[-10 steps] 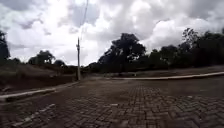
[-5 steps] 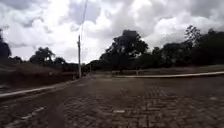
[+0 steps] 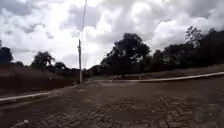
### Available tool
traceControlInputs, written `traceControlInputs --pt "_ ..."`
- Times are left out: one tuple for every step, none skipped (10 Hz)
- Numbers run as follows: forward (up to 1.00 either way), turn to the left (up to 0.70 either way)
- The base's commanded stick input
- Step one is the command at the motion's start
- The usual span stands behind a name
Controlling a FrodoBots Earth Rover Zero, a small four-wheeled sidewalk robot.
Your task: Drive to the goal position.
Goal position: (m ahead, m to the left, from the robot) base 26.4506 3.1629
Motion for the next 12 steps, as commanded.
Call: traceControlInputs --pt "1.00 0.27" --pt "1.00 0.27" --pt "1.00 0.19" --pt "1.00 0.00" --pt "1.00 0.00" --pt "1.00 0.18" --pt "1.00 0.27" --pt "1.00 0.20" --pt "1.00 0.00" --pt "1.00 0.00" --pt "1.00 0.00" --pt "1.00 0.00"
